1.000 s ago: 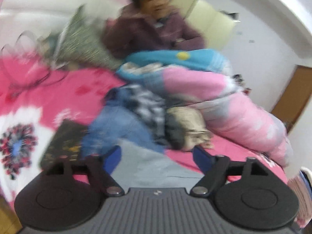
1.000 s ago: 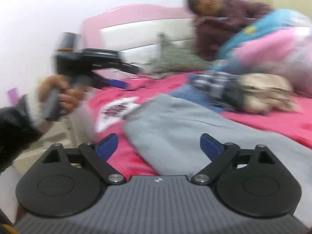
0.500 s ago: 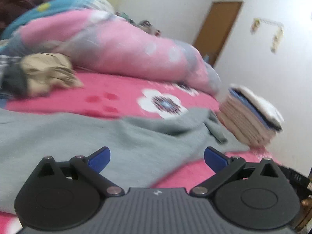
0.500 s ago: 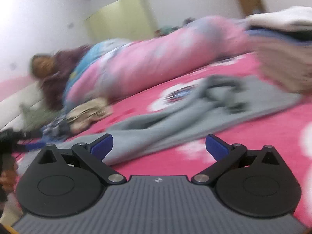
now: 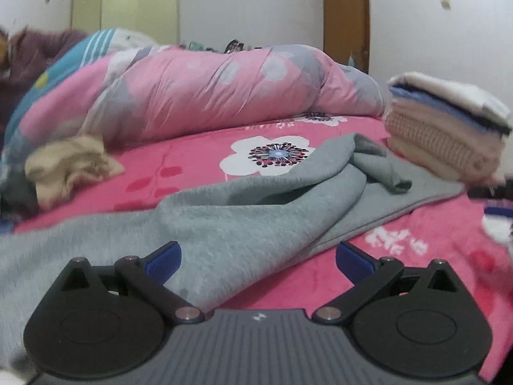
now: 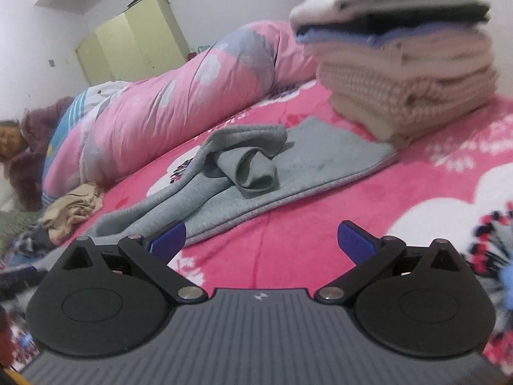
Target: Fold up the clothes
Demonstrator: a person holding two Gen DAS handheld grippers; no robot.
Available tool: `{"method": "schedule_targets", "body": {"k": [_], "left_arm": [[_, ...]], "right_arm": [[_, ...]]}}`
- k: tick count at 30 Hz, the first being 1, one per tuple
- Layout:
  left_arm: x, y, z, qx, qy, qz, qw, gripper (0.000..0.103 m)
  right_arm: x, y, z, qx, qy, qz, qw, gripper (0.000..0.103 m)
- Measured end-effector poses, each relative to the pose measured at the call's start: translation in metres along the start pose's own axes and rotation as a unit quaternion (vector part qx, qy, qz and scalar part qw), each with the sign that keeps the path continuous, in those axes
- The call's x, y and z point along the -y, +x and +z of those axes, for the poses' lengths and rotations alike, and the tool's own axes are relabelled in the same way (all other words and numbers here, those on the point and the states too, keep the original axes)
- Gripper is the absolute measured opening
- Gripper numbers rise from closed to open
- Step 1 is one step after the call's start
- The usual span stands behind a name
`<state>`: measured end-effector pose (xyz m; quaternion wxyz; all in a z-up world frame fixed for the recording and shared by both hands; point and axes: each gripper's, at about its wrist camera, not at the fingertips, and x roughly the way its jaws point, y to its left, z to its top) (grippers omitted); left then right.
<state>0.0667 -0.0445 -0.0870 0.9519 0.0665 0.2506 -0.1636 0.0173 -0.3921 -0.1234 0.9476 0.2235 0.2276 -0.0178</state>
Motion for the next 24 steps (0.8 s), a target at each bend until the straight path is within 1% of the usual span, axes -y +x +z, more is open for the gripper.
{"method": "schedule_targets", "body": {"k": [3, 4, 6, 8, 9, 10, 11, 12, 14, 15, 16, 18, 20, 22, 24], "left_arm": [[0.004, 0.014, 0.002, 0.005, 0.007, -0.008, 0.9999, 0.102], [0.003, 0.019, 0.002, 0.006, 0.005, -0.009, 0.9999, 0.1], [-0.002, 0.027, 0.004, 0.006, -0.007, -0.012, 0.9999, 0.092], [-0.008, 0.033, 0.005, -0.001, -0.022, -0.021, 0.9996, 0.073], [-0.012, 0.037, 0.005, -0.007, -0.029, -0.025, 0.9993, 0.068], [-0.015, 0.039, 0.004, -0.013, -0.033, -0.027, 0.999, 0.059], [-0.018, 0.041, 0.002, -0.015, -0.035, -0.029, 0.9989, 0.055], [-0.021, 0.042, 0.0, -0.016, -0.034, -0.03, 0.9988, 0.055], [-0.024, 0.042, -0.003, -0.014, -0.027, -0.034, 0.999, 0.055], [-0.026, 0.043, -0.004, -0.016, -0.025, -0.039, 0.9988, 0.055], [-0.028, 0.043, -0.005, -0.019, -0.022, -0.044, 0.9986, 0.055], [-0.032, 0.043, -0.008, -0.021, -0.018, -0.056, 0.9981, 0.057], [-0.035, 0.044, -0.011, -0.022, -0.018, -0.065, 0.9975, 0.071], [-0.037, 0.045, -0.013, -0.023, -0.02, -0.074, 0.9968, 0.073], [-0.038, 0.044, -0.013, -0.019, -0.023, -0.077, 0.9966, 0.073]], "right_arm": [[-0.001, 0.024, 0.019, -0.013, -0.027, 0.009, 1.0, 0.086], [-0.004, 0.033, 0.026, -0.018, -0.042, 0.008, 0.999, 0.081], [-0.012, 0.053, 0.039, -0.031, -0.073, 0.011, 0.997, 0.078], [-0.02, 0.078, 0.048, -0.042, -0.105, 0.009, 0.994, 0.076], [-0.022, 0.09, 0.051, -0.049, -0.119, 0.008, 0.992, 0.073], [-0.026, 0.102, 0.052, -0.06, -0.134, 0.009, 0.989, 0.07], [-0.03, 0.115, 0.053, -0.072, -0.149, 0.011, 0.986, 0.069], [-0.033, 0.128, 0.054, -0.084, -0.164, 0.013, 0.983, 0.066], [-0.039, 0.153, 0.051, -0.111, -0.2, -0.003, 0.973, 0.054], [-0.04, 0.165, 0.051, -0.125, -0.213, -0.013, 0.969, 0.037], [-0.039, 0.173, 0.054, -0.134, -0.213, -0.021, 0.968, 0.022], [-0.033, 0.175, 0.073, -0.135, -0.16, -0.003, 0.978, 0.013], [-0.032, 0.159, 0.099, -0.103, -0.123, 0.014, 0.987, 0.012], [-0.035, 0.14, 0.124, -0.067, -0.099, 0.027, 0.992, 0.011], [-0.041, 0.108, 0.145, -0.032, -0.087, 0.047, 0.995, 0.011]]}}
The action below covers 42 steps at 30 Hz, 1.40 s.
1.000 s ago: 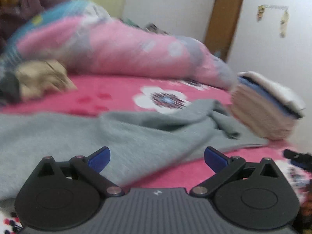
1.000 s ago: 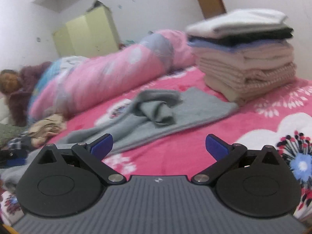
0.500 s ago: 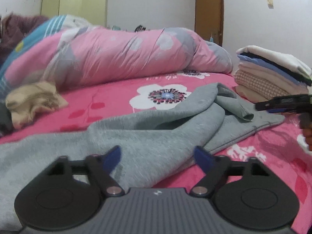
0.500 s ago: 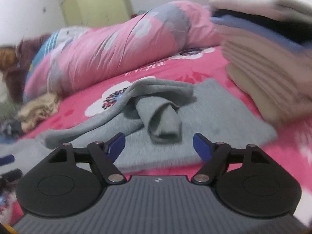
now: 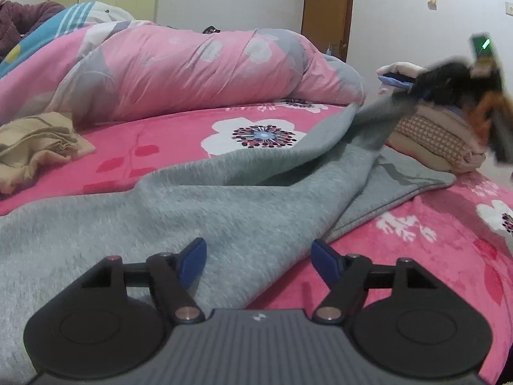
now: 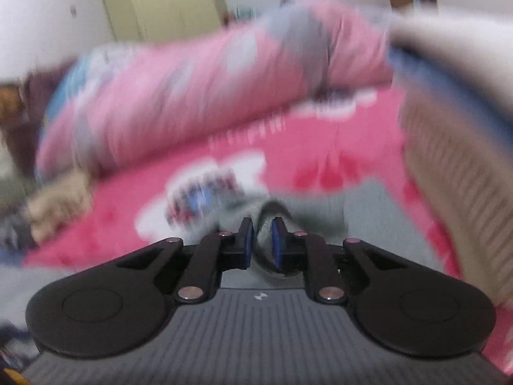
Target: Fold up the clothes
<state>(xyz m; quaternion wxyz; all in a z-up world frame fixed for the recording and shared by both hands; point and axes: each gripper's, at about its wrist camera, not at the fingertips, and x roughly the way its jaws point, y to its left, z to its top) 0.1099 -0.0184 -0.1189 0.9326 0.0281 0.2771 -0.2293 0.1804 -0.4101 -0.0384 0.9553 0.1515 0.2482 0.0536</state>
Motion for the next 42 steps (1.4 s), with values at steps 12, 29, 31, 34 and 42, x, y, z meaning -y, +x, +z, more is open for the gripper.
{"method": "schedule_targets", "body": {"k": [12, 29, 31, 34, 42], "left_arm": [[-0.034, -0.024, 0.004, 0.027, -0.071, -0.017, 0.9969, 0.073], [-0.064, 0.032, 0.052, -0.031, -0.059, 0.066, 0.9956, 0.074], [-0.067, 0.049, 0.061, -0.039, -0.053, 0.085, 0.9942, 0.074], [-0.071, 0.073, 0.062, -0.059, -0.055, 0.105, 0.9911, 0.074], [-0.071, 0.094, 0.048, -0.071, -0.055, 0.118, 0.989, 0.074]], "right_arm": [[-0.006, -0.204, -0.015, 0.123, 0.06, 0.02, 0.99, 0.011], [0.048, -0.152, -0.029, 0.098, 0.082, -0.048, 0.991, 0.011], [0.043, -0.136, -0.008, 0.107, 0.041, -0.06, 0.992, 0.011], [0.04, -0.103, 0.0, 0.087, -0.017, -0.108, 0.99, 0.014], [0.05, -0.063, -0.063, -0.014, -0.142, -0.257, 0.956, 0.023]]}}
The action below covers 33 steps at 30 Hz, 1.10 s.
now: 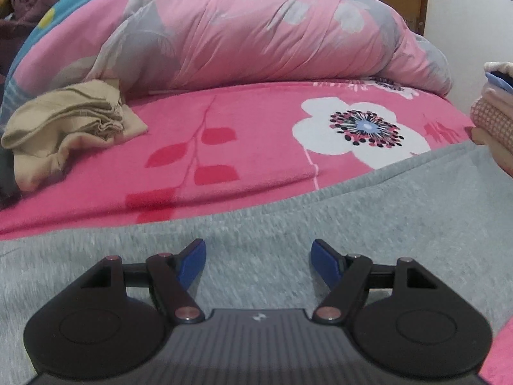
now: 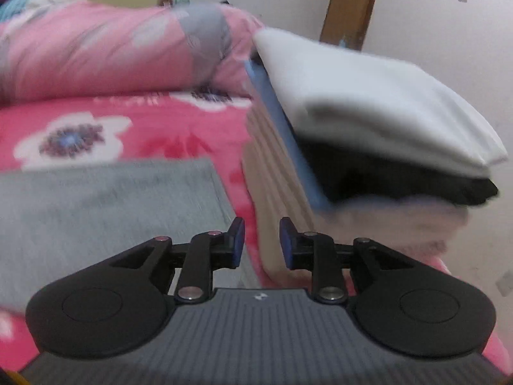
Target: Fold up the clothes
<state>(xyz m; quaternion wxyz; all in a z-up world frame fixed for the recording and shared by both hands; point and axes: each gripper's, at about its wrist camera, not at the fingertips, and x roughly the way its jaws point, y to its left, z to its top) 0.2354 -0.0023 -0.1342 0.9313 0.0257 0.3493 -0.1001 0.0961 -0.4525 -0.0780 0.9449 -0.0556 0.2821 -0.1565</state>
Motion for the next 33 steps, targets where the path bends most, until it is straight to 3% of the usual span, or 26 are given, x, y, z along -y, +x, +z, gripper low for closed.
{"method": "schedule_targets", "body": {"k": [3, 6, 8, 10, 14, 17, 22, 25, 33], "left_arm": [[-0.003, -0.01, 0.002, 0.02, -0.008, -0.013, 0.9997, 0.074], [-0.007, -0.021, 0.003, 0.037, -0.016, -0.027, 0.9988, 0.075], [-0.008, -0.025, 0.0, 0.034, -0.013, -0.034, 0.9987, 0.077], [-0.009, -0.026, -0.005, 0.028, -0.007, -0.047, 0.9985, 0.077], [-0.012, -0.02, -0.016, 0.018, -0.001, -0.077, 0.9969, 0.077], [-0.016, -0.018, -0.019, 0.024, -0.012, -0.103, 0.9943, 0.077], [-0.027, -0.018, -0.024, 0.031, -0.037, -0.126, 0.9908, 0.077], [-0.029, -0.017, -0.026, 0.032, -0.041, -0.129, 0.9902, 0.077], [-0.03, -0.016, -0.027, 0.035, -0.042, -0.132, 0.9898, 0.078]], "right_arm": [[-0.002, -0.019, 0.013, 0.026, 0.003, 0.022, 0.999, 0.023], [-0.031, -0.028, 0.034, 0.055, -0.057, 0.087, 0.993, 0.024], [-0.064, -0.021, 0.049, 0.064, -0.127, 0.14, 0.98, 0.024], [-0.101, -0.003, 0.059, 0.055, -0.207, 0.205, 0.955, 0.024], [-0.177, 0.032, 0.074, 0.012, -0.352, 0.309, 0.883, 0.024], [-0.223, 0.048, 0.087, -0.029, -0.401, 0.366, 0.839, 0.024], [-0.276, 0.067, 0.095, -0.074, -0.469, 0.398, 0.785, 0.024], [-0.298, 0.076, 0.09, -0.095, -0.524, 0.386, 0.754, 0.024], [-0.327, 0.091, 0.1, -0.193, -0.562, 0.403, 0.696, 0.024]]}}
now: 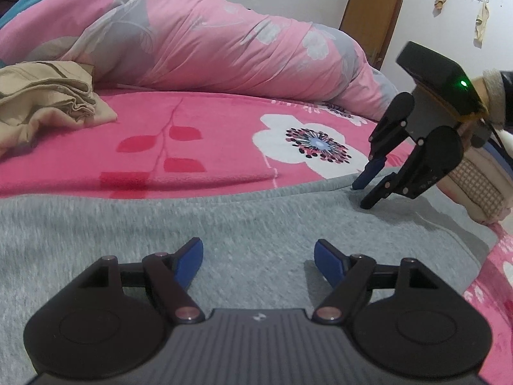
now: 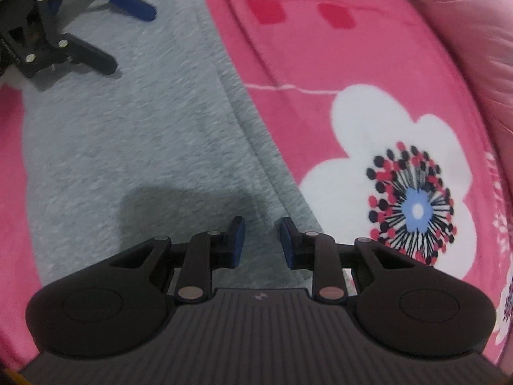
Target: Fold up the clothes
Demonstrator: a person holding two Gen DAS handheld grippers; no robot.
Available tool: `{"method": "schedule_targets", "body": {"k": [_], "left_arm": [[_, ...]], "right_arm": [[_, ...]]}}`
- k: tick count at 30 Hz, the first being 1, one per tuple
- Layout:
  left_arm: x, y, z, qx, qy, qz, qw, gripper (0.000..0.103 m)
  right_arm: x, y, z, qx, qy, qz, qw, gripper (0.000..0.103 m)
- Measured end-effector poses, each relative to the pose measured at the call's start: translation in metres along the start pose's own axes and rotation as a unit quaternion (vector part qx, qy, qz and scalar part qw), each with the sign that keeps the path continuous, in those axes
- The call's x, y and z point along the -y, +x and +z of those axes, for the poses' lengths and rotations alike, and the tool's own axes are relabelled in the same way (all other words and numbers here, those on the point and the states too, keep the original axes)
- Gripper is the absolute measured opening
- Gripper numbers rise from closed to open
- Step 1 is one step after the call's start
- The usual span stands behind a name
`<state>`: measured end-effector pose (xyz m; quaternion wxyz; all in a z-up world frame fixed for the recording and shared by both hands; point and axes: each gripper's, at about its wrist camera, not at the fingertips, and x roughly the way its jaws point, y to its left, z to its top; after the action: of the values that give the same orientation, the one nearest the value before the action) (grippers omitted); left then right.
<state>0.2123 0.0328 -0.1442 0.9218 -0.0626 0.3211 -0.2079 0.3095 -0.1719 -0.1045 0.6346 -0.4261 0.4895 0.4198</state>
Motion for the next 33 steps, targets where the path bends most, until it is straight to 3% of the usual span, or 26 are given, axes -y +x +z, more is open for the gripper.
{"method": "schedule_targets", "body": {"k": [5, 7, 9, 11, 15, 19, 22, 27, 33], "left_arm": [[0.0, -0.001, 0.0, 0.001, 0.001, 0.002, 1.0, 0.078], [0.0, -0.002, 0.001, 0.003, 0.0, 0.004, 1.0, 0.078], [0.001, -0.004, 0.001, 0.004, 0.0, 0.009, 0.9999, 0.078], [0.002, -0.008, 0.001, 0.009, 0.001, 0.014, 0.9999, 0.078], [0.003, -0.022, 0.004, 0.041, 0.001, 0.014, 0.9991, 0.078], [0.001, -0.025, 0.011, 0.059, -0.015, 0.013, 0.998, 0.078], [-0.003, -0.027, 0.016, 0.066, -0.034, 0.019, 0.9971, 0.078], [-0.008, -0.025, 0.023, 0.081, -0.048, 0.029, 0.9952, 0.08], [-0.016, 0.009, 0.015, 0.016, -0.046, 0.055, 0.9973, 0.08]], "right_arm": [[-0.008, 0.006, 0.005, -0.019, 0.013, -0.005, 1.0, 0.024], [-0.032, 0.004, 0.007, -0.022, -0.011, -0.049, 0.998, 0.011], [-0.063, 0.006, 0.005, -0.023, -0.042, -0.107, 0.993, 0.005], [-0.089, 0.008, 0.001, -0.019, -0.062, -0.165, 0.984, 0.004], [-0.104, -0.01, -0.008, 0.013, -0.035, -0.253, 0.967, 0.003], [-0.111, -0.033, -0.007, 0.02, -0.037, -0.315, 0.948, 0.003], [-0.108, -0.041, -0.003, 0.015, -0.05, -0.337, 0.94, 0.003], [-0.093, -0.031, 0.004, 0.011, -0.047, -0.339, 0.94, 0.003], [-0.089, 0.037, 0.001, 0.021, -0.032, -0.349, 0.936, 0.004]]}}
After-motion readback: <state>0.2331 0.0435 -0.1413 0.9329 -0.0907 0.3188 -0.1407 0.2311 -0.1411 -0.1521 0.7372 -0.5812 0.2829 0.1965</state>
